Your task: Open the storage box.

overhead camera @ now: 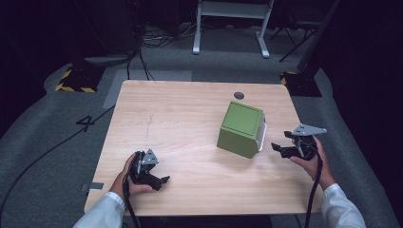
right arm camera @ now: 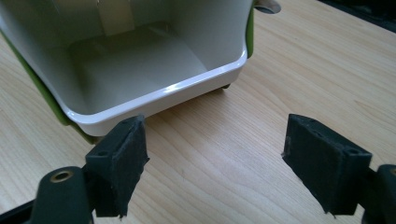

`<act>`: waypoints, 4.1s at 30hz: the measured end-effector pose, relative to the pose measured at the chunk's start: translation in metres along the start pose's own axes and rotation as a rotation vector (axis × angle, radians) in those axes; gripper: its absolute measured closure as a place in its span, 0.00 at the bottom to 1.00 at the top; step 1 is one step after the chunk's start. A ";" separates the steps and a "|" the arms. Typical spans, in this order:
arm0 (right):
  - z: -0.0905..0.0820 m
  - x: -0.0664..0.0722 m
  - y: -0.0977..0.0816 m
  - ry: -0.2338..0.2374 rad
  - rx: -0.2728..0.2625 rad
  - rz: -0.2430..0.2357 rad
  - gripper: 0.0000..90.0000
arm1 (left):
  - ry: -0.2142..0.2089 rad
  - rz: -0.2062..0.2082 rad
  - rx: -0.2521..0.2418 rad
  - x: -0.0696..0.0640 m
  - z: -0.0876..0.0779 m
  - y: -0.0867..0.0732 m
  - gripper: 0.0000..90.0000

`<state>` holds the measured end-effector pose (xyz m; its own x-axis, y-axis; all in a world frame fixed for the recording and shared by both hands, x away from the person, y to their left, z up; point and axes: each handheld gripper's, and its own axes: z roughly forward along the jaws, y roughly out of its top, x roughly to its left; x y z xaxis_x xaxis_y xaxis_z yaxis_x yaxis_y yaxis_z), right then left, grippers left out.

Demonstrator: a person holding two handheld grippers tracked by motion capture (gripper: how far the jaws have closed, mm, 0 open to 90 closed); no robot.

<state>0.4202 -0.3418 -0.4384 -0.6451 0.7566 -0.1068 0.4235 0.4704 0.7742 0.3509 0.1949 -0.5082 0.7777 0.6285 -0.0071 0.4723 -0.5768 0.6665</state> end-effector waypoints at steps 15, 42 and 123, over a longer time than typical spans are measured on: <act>0.032 0.006 0.028 0.019 0.007 0.015 0.28 | 0.002 0.001 0.000 0.000 0.000 0.000 0.01; 0.043 -0.013 0.001 0.052 0.098 0.091 0.27 | 0.002 0.001 0.000 0.000 0.000 0.000 0.01; -0.055 -0.032 -0.025 -0.037 -0.022 0.083 0.30 | 0.002 0.000 0.000 0.000 0.000 0.000 0.01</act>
<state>0.3953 -0.4031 -0.4202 -0.5838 0.8094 -0.0643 0.4605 0.3953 0.7947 0.3505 0.1953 -0.5082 0.7772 0.6292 -0.0057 0.4719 -0.5769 0.6667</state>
